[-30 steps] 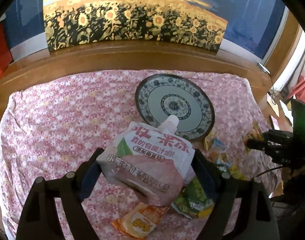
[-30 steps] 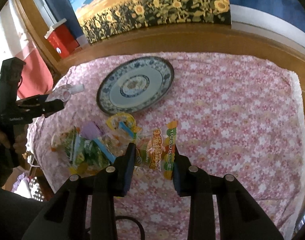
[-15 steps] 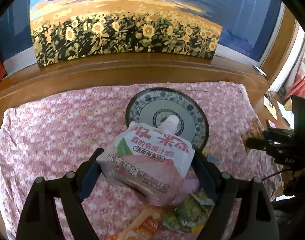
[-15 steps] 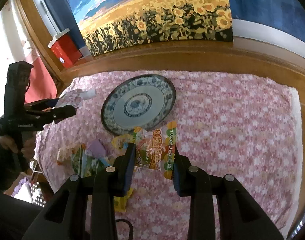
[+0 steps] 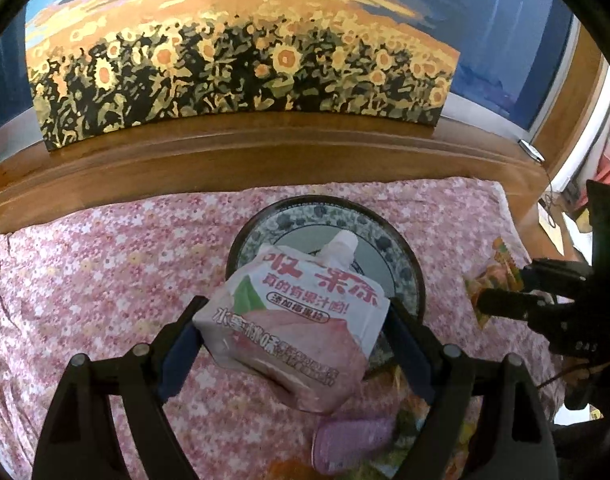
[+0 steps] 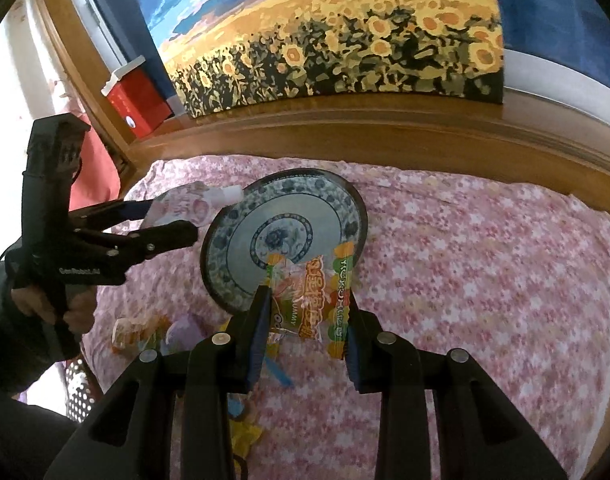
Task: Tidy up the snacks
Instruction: 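Carry the pouch with the left tool while the right tool carries the candy pack to the plate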
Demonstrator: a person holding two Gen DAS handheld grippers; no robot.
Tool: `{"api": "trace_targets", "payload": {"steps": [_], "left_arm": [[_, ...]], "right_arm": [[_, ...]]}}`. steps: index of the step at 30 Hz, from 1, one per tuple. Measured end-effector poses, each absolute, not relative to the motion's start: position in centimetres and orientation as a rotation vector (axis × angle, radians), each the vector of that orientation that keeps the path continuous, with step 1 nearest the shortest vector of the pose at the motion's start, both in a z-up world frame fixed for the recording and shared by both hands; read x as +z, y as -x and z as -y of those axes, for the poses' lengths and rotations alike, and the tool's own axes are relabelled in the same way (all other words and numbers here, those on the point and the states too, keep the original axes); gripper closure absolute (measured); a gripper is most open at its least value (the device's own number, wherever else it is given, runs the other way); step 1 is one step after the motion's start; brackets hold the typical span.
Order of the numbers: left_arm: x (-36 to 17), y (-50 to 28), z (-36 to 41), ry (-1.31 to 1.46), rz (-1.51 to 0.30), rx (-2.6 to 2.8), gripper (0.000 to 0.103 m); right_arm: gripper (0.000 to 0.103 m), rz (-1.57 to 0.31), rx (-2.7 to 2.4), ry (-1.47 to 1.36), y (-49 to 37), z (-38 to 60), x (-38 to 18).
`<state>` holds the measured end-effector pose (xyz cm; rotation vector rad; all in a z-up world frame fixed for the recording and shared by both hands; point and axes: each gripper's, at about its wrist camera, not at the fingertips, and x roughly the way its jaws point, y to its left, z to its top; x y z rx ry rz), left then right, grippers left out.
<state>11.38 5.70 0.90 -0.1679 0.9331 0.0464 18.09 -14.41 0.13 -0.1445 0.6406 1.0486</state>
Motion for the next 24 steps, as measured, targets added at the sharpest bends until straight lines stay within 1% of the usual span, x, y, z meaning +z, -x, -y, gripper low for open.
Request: {"api": "trace_targets", "payload": {"steps": [17,24], "left_arm": [[-2.9,-14.8,-6.0,0.159,-0.998,0.080,0.014],[-3.2,-15.1,-6.7,0.168,-0.992,0.102,0.014]], "right_arm": [[0.070,-0.718,1.101,0.114,-21.3,10.9,-1.9],[0.070,-0.689,1.113,0.155,-21.2,9.2,-1.9]]}}
